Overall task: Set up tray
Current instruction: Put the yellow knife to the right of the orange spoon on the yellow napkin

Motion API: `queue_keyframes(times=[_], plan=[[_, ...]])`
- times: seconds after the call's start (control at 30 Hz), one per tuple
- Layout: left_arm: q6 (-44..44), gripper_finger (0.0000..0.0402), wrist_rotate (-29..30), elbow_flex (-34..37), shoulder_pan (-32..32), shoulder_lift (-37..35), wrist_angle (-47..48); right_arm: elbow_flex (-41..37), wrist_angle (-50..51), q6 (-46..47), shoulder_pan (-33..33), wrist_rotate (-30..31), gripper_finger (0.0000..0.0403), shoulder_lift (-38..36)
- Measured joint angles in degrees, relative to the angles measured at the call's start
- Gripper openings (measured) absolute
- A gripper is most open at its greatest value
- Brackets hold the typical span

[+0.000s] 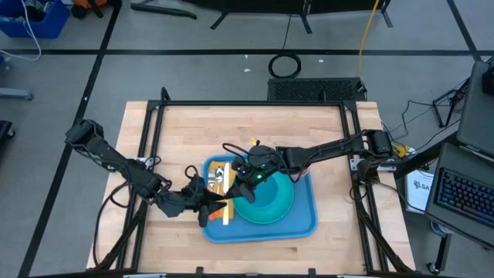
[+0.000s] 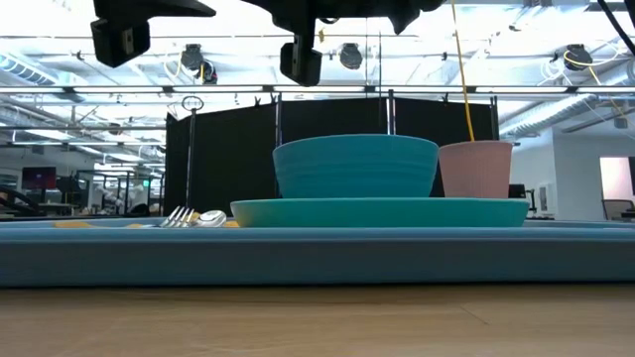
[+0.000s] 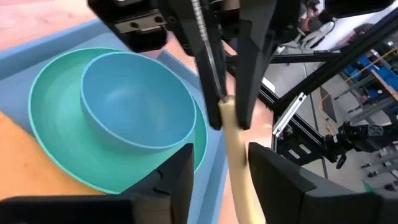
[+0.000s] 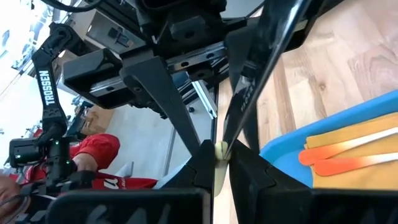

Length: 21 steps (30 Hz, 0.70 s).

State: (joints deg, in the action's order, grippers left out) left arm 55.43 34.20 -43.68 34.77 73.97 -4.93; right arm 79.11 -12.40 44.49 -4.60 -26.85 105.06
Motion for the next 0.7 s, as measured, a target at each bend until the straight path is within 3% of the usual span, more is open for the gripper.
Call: queue_keyframes(times=[0.7], plan=[[-3.71,0.0039,-2.01,0.00,-1.36,0.00,-2.56,0.00,-0.98,-0.66,-0.01,1.12,0.0016,0.00]])
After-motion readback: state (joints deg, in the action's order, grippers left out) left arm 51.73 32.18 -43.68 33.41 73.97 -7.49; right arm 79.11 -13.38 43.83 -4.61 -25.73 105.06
